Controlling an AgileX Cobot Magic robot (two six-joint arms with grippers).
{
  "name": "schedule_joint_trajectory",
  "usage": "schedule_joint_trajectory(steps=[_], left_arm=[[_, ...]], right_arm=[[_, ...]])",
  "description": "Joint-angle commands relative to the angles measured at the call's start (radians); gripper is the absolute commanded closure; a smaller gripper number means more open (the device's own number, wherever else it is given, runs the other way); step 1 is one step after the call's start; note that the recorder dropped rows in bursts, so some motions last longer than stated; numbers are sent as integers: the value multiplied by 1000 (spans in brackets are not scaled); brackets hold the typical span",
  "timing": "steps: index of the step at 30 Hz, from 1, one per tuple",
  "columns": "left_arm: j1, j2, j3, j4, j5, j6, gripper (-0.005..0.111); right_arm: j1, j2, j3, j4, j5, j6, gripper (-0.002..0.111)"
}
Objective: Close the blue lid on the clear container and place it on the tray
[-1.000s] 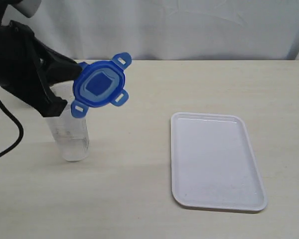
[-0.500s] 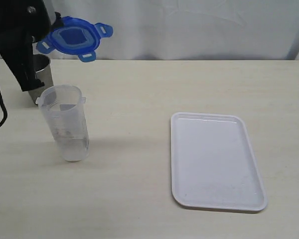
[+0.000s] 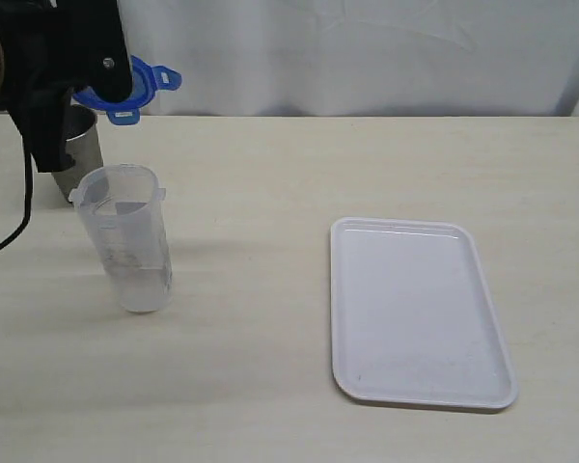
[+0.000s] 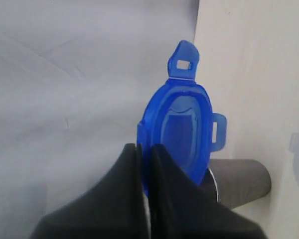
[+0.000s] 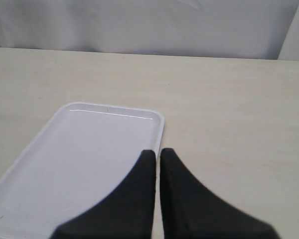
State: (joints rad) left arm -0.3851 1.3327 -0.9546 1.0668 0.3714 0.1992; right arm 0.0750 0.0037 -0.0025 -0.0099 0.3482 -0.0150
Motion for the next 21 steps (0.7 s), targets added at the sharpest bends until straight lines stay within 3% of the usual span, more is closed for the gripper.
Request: schedule_joint_trajectory(steps=[1,7,21], left_arm=[[2,2,-6,53,18,-92,107],[2,2,-2,-66,38,-100,107],[2,6,63,-69,-6,-102,107]], right_arm=[[-3,-4,3,-2,-3,2,104],[-3,-4,3,-2,-3,2,104],[-3,-4,3,-2,-3,2,104]])
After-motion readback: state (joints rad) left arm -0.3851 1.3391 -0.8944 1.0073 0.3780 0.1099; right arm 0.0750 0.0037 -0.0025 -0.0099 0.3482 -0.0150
